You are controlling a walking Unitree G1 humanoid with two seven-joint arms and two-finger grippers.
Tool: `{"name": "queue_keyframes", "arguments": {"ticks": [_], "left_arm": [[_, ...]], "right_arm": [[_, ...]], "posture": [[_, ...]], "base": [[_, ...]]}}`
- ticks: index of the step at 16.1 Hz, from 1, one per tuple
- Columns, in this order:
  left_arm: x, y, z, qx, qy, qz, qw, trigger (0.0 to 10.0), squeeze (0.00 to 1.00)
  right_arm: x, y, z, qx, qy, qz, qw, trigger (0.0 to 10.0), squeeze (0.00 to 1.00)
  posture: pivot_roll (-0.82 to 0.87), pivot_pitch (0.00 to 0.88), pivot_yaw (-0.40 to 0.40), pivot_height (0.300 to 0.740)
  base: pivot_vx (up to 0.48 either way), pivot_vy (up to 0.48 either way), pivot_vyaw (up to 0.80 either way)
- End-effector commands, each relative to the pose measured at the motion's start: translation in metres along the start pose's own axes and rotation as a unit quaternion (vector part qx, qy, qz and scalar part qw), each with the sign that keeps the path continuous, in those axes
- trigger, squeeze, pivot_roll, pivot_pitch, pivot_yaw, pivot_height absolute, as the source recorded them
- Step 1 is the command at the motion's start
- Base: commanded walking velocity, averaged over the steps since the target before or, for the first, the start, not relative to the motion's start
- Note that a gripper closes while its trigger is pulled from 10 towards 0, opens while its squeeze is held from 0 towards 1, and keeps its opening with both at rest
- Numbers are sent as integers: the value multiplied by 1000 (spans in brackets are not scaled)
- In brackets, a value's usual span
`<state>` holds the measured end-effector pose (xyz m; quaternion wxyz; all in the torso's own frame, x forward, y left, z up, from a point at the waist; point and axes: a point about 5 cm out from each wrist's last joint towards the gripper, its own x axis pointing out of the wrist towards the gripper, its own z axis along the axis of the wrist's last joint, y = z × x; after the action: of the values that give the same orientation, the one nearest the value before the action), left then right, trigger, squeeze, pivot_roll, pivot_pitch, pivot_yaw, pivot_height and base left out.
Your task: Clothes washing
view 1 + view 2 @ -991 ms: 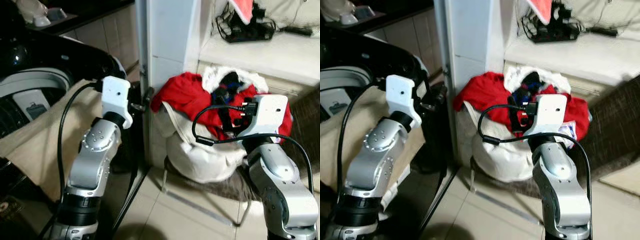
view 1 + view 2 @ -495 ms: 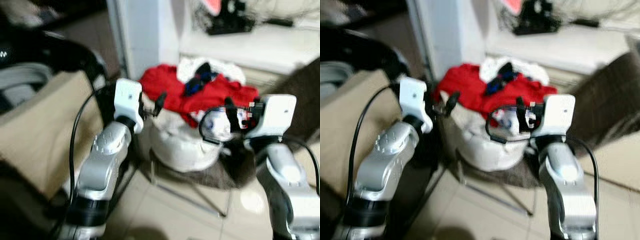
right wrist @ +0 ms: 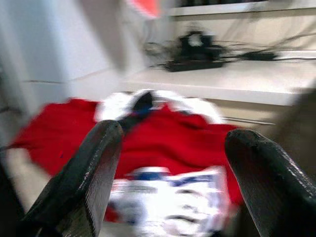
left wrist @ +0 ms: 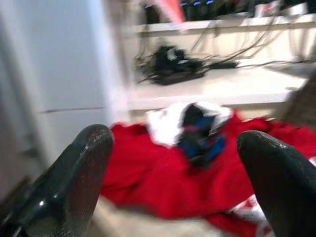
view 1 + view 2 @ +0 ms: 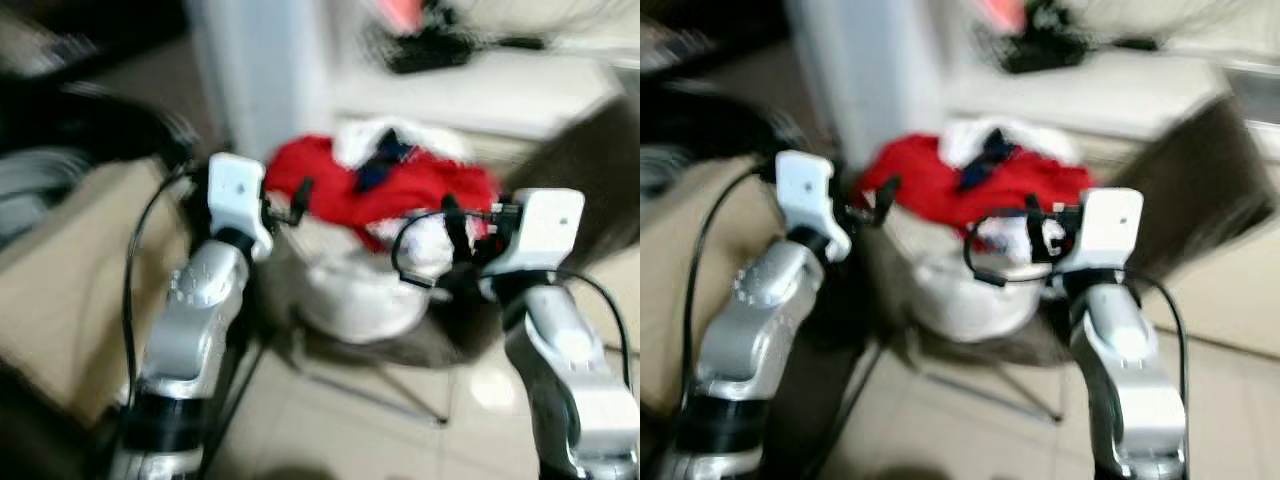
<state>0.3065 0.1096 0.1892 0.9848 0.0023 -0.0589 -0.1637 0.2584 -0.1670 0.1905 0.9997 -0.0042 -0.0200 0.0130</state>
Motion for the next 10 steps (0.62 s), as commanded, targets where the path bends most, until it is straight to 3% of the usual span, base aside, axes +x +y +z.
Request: {"name": "queue_keyframes", "arguments": {"ticks": [1, 3, 4, 5, 10], "left_arm": [[0, 1, 1, 0, -2, 4, 1000, 10000, 0], [1, 4, 3, 10, -7, 17, 1000, 10000, 0], [1, 6, 4, 10, -10, 25, 1000, 10000, 0], [1, 7, 5, 7, -11, 26, 1000, 10000, 0], [-6, 13, 4, 12, -12, 42, 999, 10000, 0]], "right_arm": [[3, -4, -3, -3, 10, -9, 1000, 10000, 0], [4, -5, -3, -11, 15, -6, 1000, 10000, 0], [5, -3, -1, -45, 14, 14, 999, 10000, 0], [5, 0, 0, -52, 13, 25, 998, 10000, 0], [6, 10, 2, -65, 5, 70, 995, 10000, 0]], "posture": [[-129, 0, 28, 740], [-126, 0, 24, 740], [-126, 0, 23, 740], [-126, 0, 23, 740], [-122, 0, 21, 740]], "base": [[442, 0, 0], [446, 0, 0], [450, 0, 0], [450, 0, 0], [450, 0, 770]]}}
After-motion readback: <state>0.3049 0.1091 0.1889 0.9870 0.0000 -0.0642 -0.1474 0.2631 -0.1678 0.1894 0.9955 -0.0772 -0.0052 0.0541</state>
